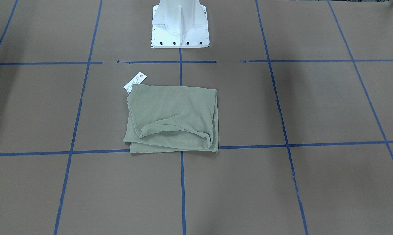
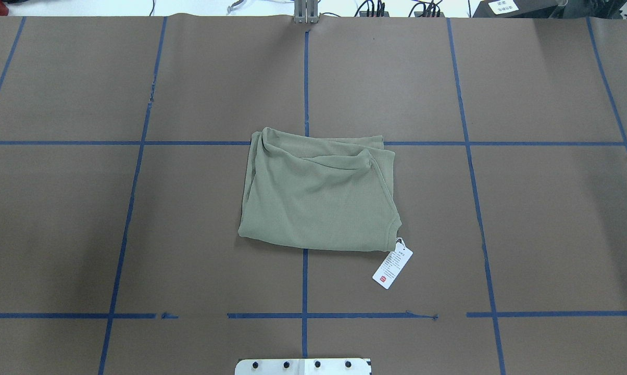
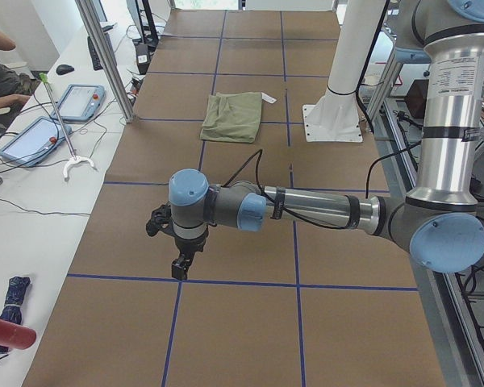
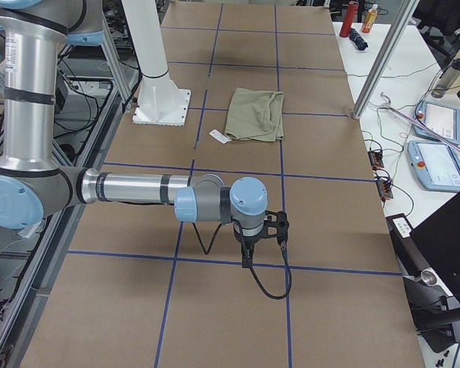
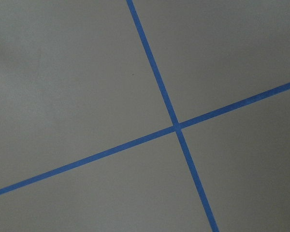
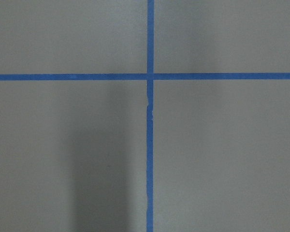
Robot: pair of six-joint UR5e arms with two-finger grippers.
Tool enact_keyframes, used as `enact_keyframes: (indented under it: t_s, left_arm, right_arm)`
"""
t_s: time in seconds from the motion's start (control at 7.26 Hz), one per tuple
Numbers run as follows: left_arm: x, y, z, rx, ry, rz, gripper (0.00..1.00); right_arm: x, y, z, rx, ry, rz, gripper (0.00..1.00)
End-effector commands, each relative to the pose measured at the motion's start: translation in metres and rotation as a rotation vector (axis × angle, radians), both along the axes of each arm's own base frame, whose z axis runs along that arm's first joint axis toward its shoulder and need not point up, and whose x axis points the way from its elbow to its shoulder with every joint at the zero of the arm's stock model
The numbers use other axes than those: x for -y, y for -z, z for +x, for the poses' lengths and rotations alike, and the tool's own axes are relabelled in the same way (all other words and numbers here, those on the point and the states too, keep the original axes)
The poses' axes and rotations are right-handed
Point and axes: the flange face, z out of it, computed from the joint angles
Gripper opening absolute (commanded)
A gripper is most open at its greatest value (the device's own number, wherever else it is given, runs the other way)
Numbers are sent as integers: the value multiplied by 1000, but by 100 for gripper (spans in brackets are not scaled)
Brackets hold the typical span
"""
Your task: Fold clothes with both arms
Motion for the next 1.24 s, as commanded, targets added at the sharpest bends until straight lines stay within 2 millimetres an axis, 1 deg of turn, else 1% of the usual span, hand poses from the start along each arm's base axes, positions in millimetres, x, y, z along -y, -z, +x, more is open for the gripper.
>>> enact_keyframes:
  t_s: [0.0,0.14,0.41,0.83,0.96,1.1]
  left_arm:
    - [-3,-19,-1,-2,-6,-34,100]
    - [-3,-20,0,0,-6,-38,100]
    - [-3,-20,0,0,-6,-37,100]
    - [-3,-20,0,-2,-1,-43,100]
    - [-4,-23,0,-5,29,-77,100]
    - [-4,-22,0,-14,115,-141,100]
  right_arm:
    - [-8,3,-1,21,-12,-11,100]
    - [-10,12,-1,18,-14,5,100]
    - [-5,34,-3,21,-74,-14,100]
    - [-4,34,-7,16,-66,-12,100]
    - [-4,34,-7,16,-66,-11,100]
    - [-4,34,-7,16,-66,-11,100]
